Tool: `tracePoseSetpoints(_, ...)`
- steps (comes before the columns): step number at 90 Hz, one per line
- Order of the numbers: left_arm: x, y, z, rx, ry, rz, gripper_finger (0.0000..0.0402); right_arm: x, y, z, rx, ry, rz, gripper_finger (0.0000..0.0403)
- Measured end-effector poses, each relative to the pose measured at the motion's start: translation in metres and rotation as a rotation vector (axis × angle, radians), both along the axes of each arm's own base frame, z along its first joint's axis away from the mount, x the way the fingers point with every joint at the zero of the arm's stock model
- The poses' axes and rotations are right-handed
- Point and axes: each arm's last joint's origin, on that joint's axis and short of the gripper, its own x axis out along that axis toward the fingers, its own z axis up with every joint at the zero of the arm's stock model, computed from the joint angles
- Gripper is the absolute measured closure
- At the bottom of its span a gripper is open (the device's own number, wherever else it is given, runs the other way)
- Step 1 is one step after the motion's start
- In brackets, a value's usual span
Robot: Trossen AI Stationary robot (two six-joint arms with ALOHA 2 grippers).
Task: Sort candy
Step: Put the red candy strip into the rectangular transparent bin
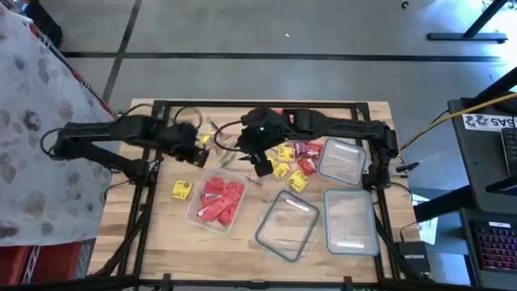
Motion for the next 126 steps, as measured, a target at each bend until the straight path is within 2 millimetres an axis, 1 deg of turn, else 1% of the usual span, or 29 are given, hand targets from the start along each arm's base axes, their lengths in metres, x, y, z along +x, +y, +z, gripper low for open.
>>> tracePoseSetpoints(9, -0.007, -0.016, 0.002, -0.010, -0.017, 0.007, 0.0400, 0.002, 0.000, 0.003, -0.015, -0.041, 0.010, 0.0217)
tracePoseSetpoints(20, -0.012, -0.031, 0.003, -0.009, -0.024, -0.065, 0.0400, 0.008, 0.001, 0.004, -0.002, -0.095, 0.031, 0.0217)
tracePoseSetpoints(32, -0.015, -0.045, 0.003, 0.007, -0.028, -0.153, 0.0400, 0.013, 0.007, 0.001, 0.072, -0.089, 0.010, 0.0217)
tracePoseSetpoints(40, -0.017, -0.052, 0.003, 0.050, -0.032, -0.204, 0.0400, 0.014, 0.013, -0.003, 0.084, -0.063, -0.011, 0.0217)
tracePoseSetpoints(46, -0.019, -0.056, 0.003, 0.053, -0.036, -0.219, 0.0400, 0.017, 0.016, -0.009, 0.108, -0.048, -0.059, 0.0217)
tracePoseSetpoints(56, -0.018, -0.066, 0.003, -0.011, -0.053, -0.215, 0.0400, 0.020, 0.023, -0.018, 0.190, 0.005, -0.175, 0.0217)
tracePoseSetpoints(66, -0.015, -0.078, -0.002, 0.015, -0.054, -0.178, 0.0400, 0.022, 0.031, -0.022, 0.286, 0.029, -0.257, 0.0217)
tracePoseSetpoints(75, -0.012, -0.089, -0.016, -0.028, -0.070, -0.121, 0.0400, 0.023, 0.038, -0.022, 0.347, 0.034, -0.289, 0.0217)
tracePoseSetpoints(84, -0.007, -0.107, -0.036, -0.078, -0.135, -0.161, 0.0400, 0.022, 0.048, -0.023, 0.382, 0.046, -0.297, 0.0217)
tracePoseSetpoints(93, -0.012, -0.120, -0.061, -0.148, -0.171, -0.132, 0.0400, 0.020, 0.063, -0.024, 0.380, 0.072, -0.252, 0.0217)
tracePoseSetpoints(100, -0.016, -0.130, -0.077, -0.187, -0.257, -0.092, 0.0400, 0.018, 0.073, -0.026, 0.354, 0.088, -0.208, 0.0217)
tracePoseSetpoints(108, -0.020, -0.140, -0.095, -0.219, -0.350, -0.052, 0.0400, 0.020, 0.078, -0.029, 0.339, 0.096, -0.183, 0.0217)
tracePoseSetpoints(117, -0.026, -0.143, -0.118, -0.278, -0.368, -0.004, 0.0400, 0.022, 0.078, -0.033, 0.342, 0.104, -0.193, 0.0217)
tracePoseSetpoints(126, -0.031, -0.139, -0.141, -0.289, -0.390, 0.087, 0.0400, 0.024, 0.078, -0.036, 0.364, 0.109, -0.213, 0.0217)
